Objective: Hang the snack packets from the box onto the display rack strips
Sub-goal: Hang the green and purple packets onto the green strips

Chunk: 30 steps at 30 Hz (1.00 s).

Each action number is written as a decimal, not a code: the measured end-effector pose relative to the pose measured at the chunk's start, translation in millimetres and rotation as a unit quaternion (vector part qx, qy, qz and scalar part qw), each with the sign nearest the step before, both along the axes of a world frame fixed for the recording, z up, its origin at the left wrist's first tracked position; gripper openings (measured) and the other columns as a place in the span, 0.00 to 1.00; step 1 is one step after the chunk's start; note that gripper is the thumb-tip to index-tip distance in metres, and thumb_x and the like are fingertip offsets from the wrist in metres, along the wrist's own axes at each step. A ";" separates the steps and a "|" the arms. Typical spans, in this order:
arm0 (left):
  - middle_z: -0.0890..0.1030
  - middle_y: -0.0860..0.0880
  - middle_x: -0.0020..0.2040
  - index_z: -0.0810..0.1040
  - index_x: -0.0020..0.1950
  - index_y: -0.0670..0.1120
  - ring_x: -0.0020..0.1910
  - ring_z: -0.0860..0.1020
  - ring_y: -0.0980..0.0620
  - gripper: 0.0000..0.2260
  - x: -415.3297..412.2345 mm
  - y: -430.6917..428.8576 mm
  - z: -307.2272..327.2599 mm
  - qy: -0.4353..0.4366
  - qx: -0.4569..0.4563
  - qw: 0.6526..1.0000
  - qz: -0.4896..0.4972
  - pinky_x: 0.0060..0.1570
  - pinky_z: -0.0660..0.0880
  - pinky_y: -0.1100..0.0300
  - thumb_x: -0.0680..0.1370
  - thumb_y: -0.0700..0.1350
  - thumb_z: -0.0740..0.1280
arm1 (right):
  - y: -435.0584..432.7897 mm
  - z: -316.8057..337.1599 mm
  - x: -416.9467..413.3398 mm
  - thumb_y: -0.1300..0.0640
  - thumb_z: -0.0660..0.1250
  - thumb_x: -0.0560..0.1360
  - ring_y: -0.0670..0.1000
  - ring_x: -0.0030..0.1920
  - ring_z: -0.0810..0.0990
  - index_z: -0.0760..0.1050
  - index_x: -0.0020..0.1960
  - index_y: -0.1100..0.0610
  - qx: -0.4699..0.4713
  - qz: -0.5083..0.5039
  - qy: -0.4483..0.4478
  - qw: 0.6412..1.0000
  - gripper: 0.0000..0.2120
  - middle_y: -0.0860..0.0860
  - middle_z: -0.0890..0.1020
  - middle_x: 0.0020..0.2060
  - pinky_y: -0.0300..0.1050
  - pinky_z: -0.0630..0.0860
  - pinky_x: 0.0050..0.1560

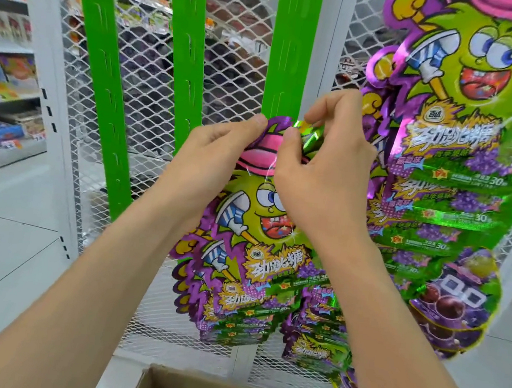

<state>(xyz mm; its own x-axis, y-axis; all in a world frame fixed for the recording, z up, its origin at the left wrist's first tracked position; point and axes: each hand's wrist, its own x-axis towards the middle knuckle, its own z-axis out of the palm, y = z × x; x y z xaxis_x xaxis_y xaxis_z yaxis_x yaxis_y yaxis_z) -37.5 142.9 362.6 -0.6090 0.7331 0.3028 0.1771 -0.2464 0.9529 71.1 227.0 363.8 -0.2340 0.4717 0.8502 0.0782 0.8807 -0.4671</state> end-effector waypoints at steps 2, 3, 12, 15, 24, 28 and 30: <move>0.88 0.40 0.44 0.89 0.44 0.46 0.42 0.86 0.42 0.17 -2.8 1.5 -0.9 0.002 0.006 1.000 0.015 0.58 0.81 0.43 0.83 0.54 0.68 | -0.3 -2.4 -0.5 0.60 0.68 0.75 0.42 0.37 0.73 0.65 0.52 0.50 -0.015 0.008 -0.010 1.000 0.12 0.41 0.73 0.40 0.60 0.73 0.55; 0.87 0.38 0.44 0.89 0.44 0.44 0.42 0.86 0.41 0.18 -4.2 1.5 -2.0 0.011 0.007 1.000 0.019 0.57 0.81 0.41 0.84 0.55 0.68 | 0.0 -3.7 -0.5 0.60 0.68 0.75 0.41 0.37 0.73 0.65 0.52 0.51 -0.019 0.012 -0.009 1.000 0.12 0.41 0.73 0.39 0.61 0.74 0.54; 0.87 0.50 0.46 0.84 0.56 0.47 0.45 0.84 0.51 0.06 -11.0 0.6 -30.9 0.306 0.030 0.937 0.169 0.48 0.79 0.48 0.84 0.48 0.69 | 19.9 -36.7 8.0 0.56 0.71 0.79 0.48 0.46 0.81 0.73 0.60 0.52 -0.027 0.032 -0.062 0.997 0.12 0.45 0.81 0.47 0.58 0.77 0.56; 0.82 0.51 0.64 0.78 0.72 0.51 0.63 0.77 0.46 0.17 -6.8 -4.5 -54.9 0.458 0.000 0.845 0.275 0.64 0.73 0.44 0.82 0.48 0.70 | 21.2 -46.6 13.1 0.59 0.72 0.76 0.53 0.55 0.80 0.77 0.62 0.57 0.041 -0.027 -0.046 0.998 0.15 0.50 0.81 0.54 0.54 0.76 0.59; 0.83 0.54 0.40 0.82 0.49 0.53 0.42 0.82 0.49 0.03 16.0 -49.0 -152.6 0.525 -0.235 0.817 -0.023 0.42 0.79 0.52 0.76 0.48 0.70 | -20.6 -168.5 63.6 0.53 0.63 0.72 0.58 0.42 0.82 0.80 0.45 0.51 -0.031 0.077 -0.517 0.852 0.08 0.52 0.80 0.37 0.53 0.81 0.45; 0.85 0.52 0.47 0.84 0.54 0.50 0.47 0.83 0.49 0.08 40.0 -66.0 -194.5 0.527 -0.363 0.744 -0.193 0.47 0.76 0.56 0.81 0.50 0.67 | -21.0 -237.8 79.4 0.60 0.63 0.77 0.59 0.36 0.77 0.79 0.42 0.58 -0.048 0.166 -0.768 0.617 0.08 0.54 0.75 0.31 0.43 0.76 0.37; 0.84 0.49 0.52 0.83 0.57 0.48 0.51 0.82 0.47 0.11 44.3 -73.8 -218.8 0.519 -0.406 0.720 -0.217 0.52 0.78 0.54 0.83 0.52 0.65 | -19.7 -281.5 86.9 0.63 0.63 0.77 0.57 0.34 0.73 0.80 0.41 0.61 -0.079 0.162 -0.808 0.561 0.09 0.54 0.75 0.31 0.46 0.75 0.35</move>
<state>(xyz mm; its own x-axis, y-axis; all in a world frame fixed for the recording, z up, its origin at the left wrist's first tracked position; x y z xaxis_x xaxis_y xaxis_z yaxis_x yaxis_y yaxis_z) 6.8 69.1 143.8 -0.0232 0.9781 -0.2069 0.9720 0.0705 0.2243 158.0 207.3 82.3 -0.7347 0.2209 -0.6414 0.3588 0.9290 -0.0911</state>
